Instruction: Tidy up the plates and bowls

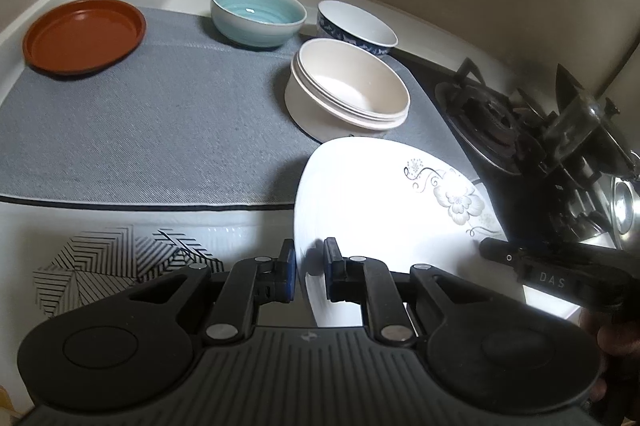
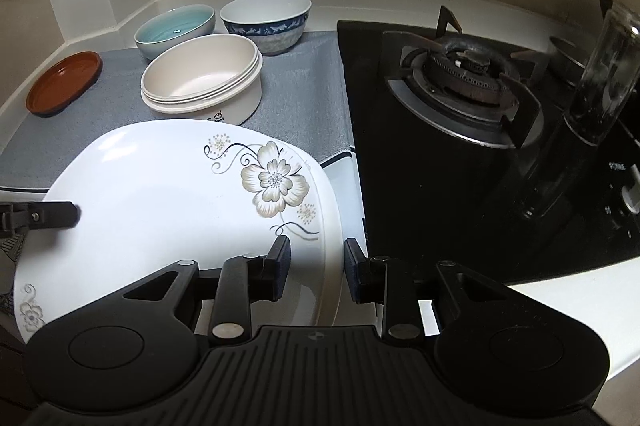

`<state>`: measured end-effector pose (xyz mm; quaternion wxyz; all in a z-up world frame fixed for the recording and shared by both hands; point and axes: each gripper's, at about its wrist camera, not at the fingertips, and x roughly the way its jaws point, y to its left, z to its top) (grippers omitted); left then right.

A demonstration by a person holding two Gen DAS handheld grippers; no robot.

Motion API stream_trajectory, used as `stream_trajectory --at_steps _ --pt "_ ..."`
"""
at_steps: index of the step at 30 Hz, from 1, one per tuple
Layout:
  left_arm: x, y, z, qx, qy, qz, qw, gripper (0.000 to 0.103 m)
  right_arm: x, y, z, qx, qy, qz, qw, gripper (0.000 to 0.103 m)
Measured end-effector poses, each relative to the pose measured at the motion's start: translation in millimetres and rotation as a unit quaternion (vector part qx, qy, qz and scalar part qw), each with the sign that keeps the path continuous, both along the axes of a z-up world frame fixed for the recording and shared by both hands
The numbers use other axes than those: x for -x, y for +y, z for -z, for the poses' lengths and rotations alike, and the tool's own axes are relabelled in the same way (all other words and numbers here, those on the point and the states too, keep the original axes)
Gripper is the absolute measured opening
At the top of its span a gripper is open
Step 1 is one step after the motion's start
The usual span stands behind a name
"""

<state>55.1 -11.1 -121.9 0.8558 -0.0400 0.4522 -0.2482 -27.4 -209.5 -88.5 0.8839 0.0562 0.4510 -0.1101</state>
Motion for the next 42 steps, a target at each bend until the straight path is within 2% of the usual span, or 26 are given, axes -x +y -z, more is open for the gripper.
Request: stream_trajectory --at_steps 6,15,26,30,38,42 --pt "0.2 -4.2 4.0 0.0 0.01 0.01 0.9999 0.015 0.4 -2.2 3.1 -0.028 0.009 0.003 1.0 0.04" --pt "-0.7 9.9 3.8 0.0 0.01 -0.006 0.9999 0.016 -6.2 2.7 1.2 -0.034 0.01 0.009 0.999 0.033" --pt "-27.9 61.0 -0.7 -0.007 0.003 -0.079 0.9968 0.017 -41.7 46.1 3.2 -0.043 0.019 -0.052 0.998 0.029" --pt "-32.4 65.6 -3.3 -0.012 0.001 -0.072 0.9973 0.017 -49.3 53.4 4.1 -0.043 0.019 -0.063 0.997 0.029" --pt "-13.0 67.3 -7.5 -0.016 -0.015 -0.073 0.9971 0.017 -43.5 49.2 3.7 -0.059 0.021 -0.053 0.997 0.03" --pt "-9.5 65.6 -5.8 -0.026 -0.018 -0.072 0.9969 0.014 -43.1 48.9 4.6 -0.071 0.027 -0.061 0.995 0.031"
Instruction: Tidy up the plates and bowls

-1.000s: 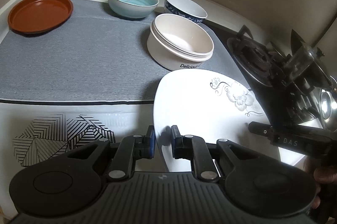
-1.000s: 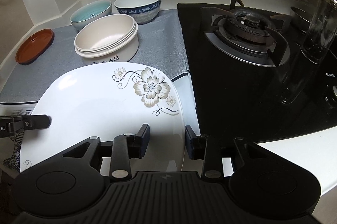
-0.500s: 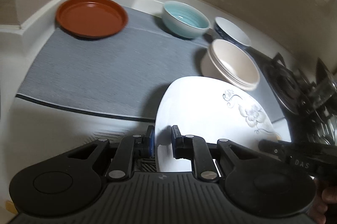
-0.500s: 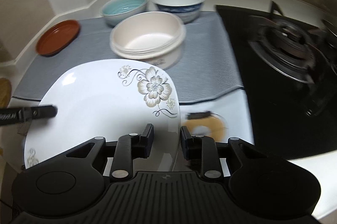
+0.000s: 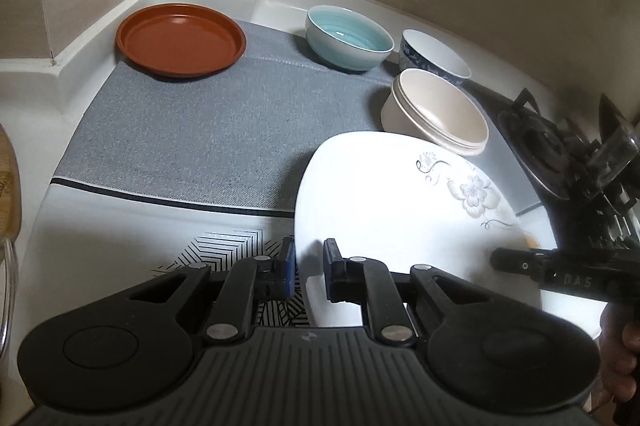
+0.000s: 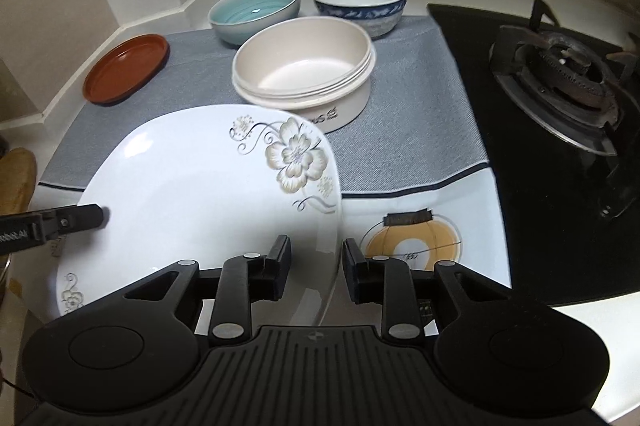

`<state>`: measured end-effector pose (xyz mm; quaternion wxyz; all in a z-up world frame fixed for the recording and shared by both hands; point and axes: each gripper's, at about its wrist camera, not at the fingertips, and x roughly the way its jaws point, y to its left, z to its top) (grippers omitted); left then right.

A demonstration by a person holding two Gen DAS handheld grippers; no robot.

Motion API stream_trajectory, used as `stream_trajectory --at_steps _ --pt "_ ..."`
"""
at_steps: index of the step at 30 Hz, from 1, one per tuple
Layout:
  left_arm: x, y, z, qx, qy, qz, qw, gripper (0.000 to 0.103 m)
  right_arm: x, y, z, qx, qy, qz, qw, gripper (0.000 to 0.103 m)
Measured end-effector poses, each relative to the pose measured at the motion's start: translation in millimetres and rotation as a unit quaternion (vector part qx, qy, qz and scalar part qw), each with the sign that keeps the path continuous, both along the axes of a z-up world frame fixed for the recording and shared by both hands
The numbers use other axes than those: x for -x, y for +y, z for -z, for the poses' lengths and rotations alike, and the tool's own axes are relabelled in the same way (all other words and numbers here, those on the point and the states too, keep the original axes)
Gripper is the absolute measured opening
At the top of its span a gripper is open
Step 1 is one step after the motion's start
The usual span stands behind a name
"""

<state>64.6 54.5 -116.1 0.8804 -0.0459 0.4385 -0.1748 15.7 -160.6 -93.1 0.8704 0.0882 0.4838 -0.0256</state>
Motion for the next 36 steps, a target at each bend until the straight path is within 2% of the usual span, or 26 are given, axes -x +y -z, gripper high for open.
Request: stream_trajectory --at_steps 7,18,22,28,36 --pt "7.0 -13.9 -0.5 -0.02 -0.009 -0.011 0.9997 0.014 -1.1 -9.9 -2.8 -0.011 0.01 -0.02 1.0 0.028" --pt "21.5 -32.1 -5.7 -0.038 -0.008 -0.089 0.9953 0.015 -6.3 -25.9 -4.4 -0.022 0.021 -0.092 0.995 0.031" --pt "36.8 -38.8 -19.2 -0.047 -0.027 -0.118 0.9915 0.016 -5.7 -31.2 -10.8 -0.018 0.01 -0.114 0.993 0.031" --pt "59.4 -49.5 -23.5 -0.065 -0.031 -0.13 0.9889 0.016 -4.0 -33.5 -6.6 -0.032 0.014 -0.14 0.99 0.034" --pt "83.0 -52.2 -36.9 -0.071 -0.048 -0.155 0.9843 0.016 2.8 -35.8 -8.9 -0.032 -0.004 -0.147 0.989 0.034"
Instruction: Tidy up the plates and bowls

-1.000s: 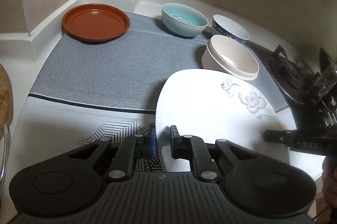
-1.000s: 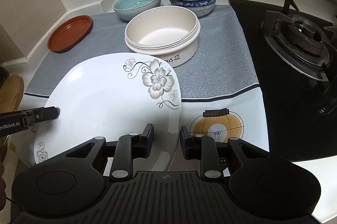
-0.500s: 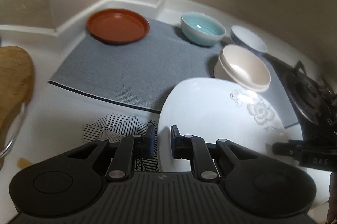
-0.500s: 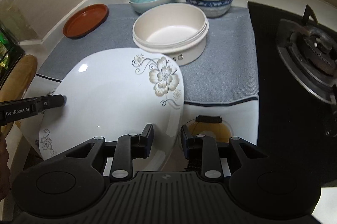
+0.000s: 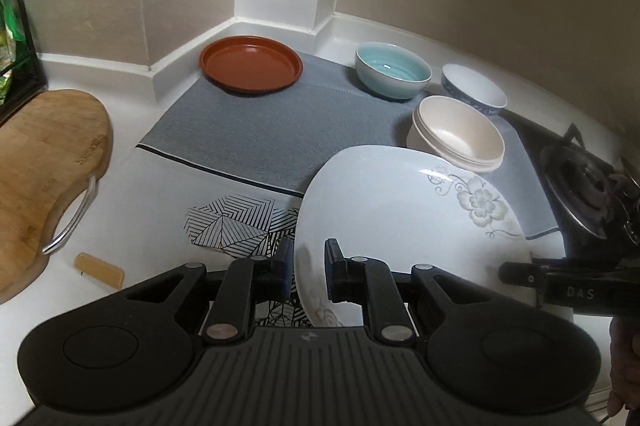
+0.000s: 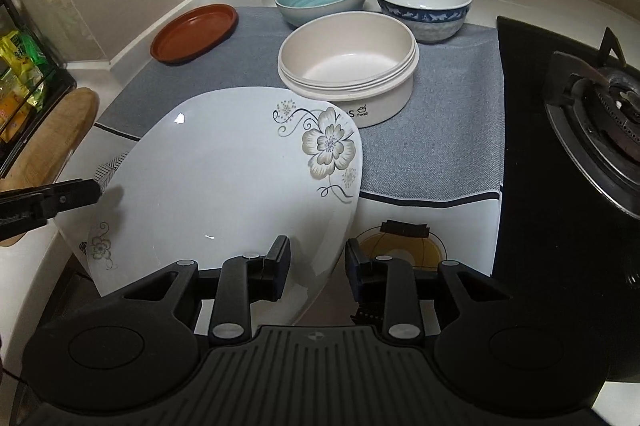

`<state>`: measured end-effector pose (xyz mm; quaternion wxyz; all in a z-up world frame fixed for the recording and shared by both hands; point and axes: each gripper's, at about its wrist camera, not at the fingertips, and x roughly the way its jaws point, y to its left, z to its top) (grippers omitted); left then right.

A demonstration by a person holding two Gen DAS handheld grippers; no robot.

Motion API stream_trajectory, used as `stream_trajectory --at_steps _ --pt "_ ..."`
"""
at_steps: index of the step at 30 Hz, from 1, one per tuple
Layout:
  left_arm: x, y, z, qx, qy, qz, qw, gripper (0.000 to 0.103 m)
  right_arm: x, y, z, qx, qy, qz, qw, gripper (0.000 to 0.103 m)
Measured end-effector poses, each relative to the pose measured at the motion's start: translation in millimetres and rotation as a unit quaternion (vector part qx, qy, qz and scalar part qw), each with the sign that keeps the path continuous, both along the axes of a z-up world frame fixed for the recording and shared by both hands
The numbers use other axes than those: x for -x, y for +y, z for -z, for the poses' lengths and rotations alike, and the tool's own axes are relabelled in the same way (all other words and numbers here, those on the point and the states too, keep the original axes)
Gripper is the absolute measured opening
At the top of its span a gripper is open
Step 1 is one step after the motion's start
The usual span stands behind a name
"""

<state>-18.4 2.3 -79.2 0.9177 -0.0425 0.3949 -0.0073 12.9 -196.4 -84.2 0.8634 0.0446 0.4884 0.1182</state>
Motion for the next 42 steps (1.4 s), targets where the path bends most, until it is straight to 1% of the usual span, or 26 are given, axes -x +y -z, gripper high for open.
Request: stream_trajectory --at_steps 4,8,14,17,20,24,29,33,38,42 --pt "6.5 -3.6 -5.3 0.002 -0.008 0.0 1.0 0.016 4.9 -3.1 -5.7 0.003 -0.019 0.005 1.0 0.034" --pt "9.1 -3.6 -9.3 0.009 -0.019 0.001 0.9998 0.016 8.6 -7.9 -7.3 0.0 -0.025 0.011 1.0 0.034" --pt "-6.8 9.3 -9.3 0.024 -0.026 0.008 0.9993 0.016 12.0 -9.1 -13.8 0.008 -0.047 0.03 0.998 0.034" --pt "-22.0 20.5 -11.4 0.032 -0.028 0.01 0.999 0.016 10.7 -6.0 -18.4 0.013 -0.062 0.043 0.997 0.034" --pt "-37.1 34.6 -14.0 0.039 -0.037 0.013 0.9985 0.016 6.0 0.9 -23.4 0.011 -0.067 0.058 0.996 0.034" --pt "-61.6 57.5 -9.3 0.058 -0.032 0.006 0.9978 0.016 -1.9 18.0 -29.5 0.014 -0.076 0.058 0.995 0.034" --pt "-91.8 86.3 -2.7 0.076 -0.029 -0.003 0.9967 0.016 -12.2 40.7 -33.1 0.023 -0.076 0.064 0.995 0.034" --pt "-120.1 111.1 5.1 0.091 -0.027 -0.018 0.9953 0.016 -15.4 53.8 -32.8 0.033 -0.07 0.064 0.995 0.034" --pt "-158.5 139.9 14.6 0.117 -0.029 -0.043 0.9917 0.017 -17.4 61.9 -33.4 0.052 -0.057 0.086 0.993 0.034" --pt "-191.9 153.2 21.4 0.14 -0.03 -0.057 0.9881 0.018 -11.6 63.2 -40.1 0.066 -0.059 0.107 0.99 0.034"
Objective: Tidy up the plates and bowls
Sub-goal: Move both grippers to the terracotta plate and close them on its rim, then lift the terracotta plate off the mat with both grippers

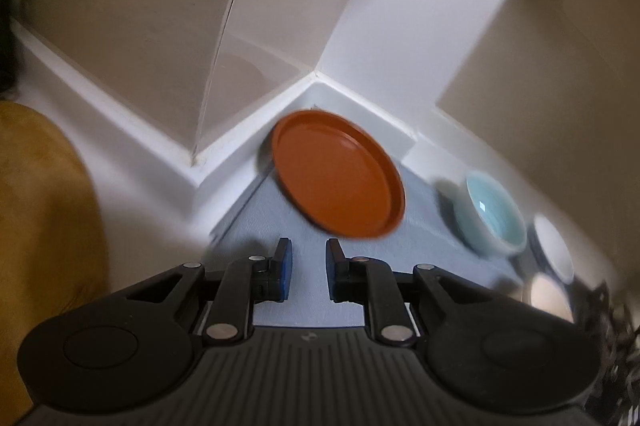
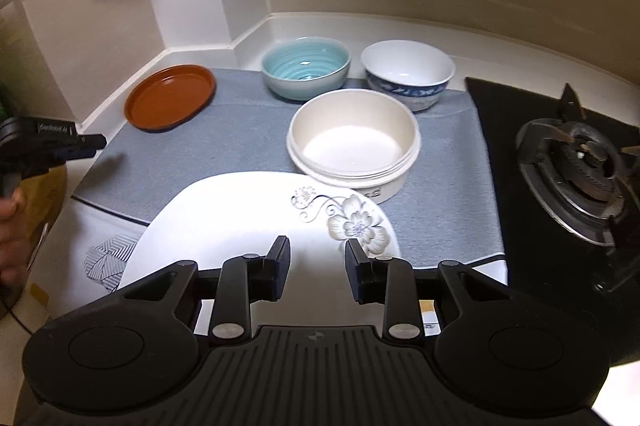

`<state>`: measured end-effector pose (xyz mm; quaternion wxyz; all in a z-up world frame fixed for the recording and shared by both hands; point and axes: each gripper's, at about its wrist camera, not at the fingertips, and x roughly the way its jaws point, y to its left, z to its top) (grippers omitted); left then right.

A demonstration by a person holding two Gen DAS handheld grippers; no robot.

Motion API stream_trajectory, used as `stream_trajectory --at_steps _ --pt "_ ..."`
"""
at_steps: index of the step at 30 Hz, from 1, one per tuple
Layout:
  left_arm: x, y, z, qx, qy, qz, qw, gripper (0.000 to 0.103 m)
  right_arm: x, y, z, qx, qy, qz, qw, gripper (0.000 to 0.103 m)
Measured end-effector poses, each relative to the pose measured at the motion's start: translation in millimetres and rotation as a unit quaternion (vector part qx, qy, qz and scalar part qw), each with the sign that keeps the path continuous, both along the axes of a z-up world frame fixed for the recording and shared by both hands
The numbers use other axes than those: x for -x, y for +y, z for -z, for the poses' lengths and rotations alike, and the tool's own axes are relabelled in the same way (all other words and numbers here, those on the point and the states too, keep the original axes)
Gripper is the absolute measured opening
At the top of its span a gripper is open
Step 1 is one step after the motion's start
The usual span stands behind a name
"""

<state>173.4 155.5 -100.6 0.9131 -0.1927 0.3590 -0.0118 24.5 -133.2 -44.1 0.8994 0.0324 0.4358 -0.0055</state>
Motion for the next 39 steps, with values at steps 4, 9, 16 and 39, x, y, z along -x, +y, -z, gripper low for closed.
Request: stream_trajectory --at_steps 4,9,16,39 --pt "-34.1 0.5 8.5 0.011 0.009 -0.011 0.9998 0.021 12.2 -3.1 -2.9 0.012 0.004 0.023 1.0 0.034" --pt "-64.2 0.3 21.7 0.006 0.034 -0.034 0.9988 0.021 23.4 -6.3 -6.5 0.024 0.005 0.046 0.999 0.034" --pt "-57.6 -2.6 22.3 -0.02 0.034 -0.012 0.9992 0.012 15.3 1.1 -11.8 0.025 -0.008 0.039 0.999 0.034" --pt "125.1 45.5 11.7 -0.05 0.073 0.06 0.9943 0.011 -100.1 167.1 29.5 0.008 0.039 -0.22 0.975 0.034"
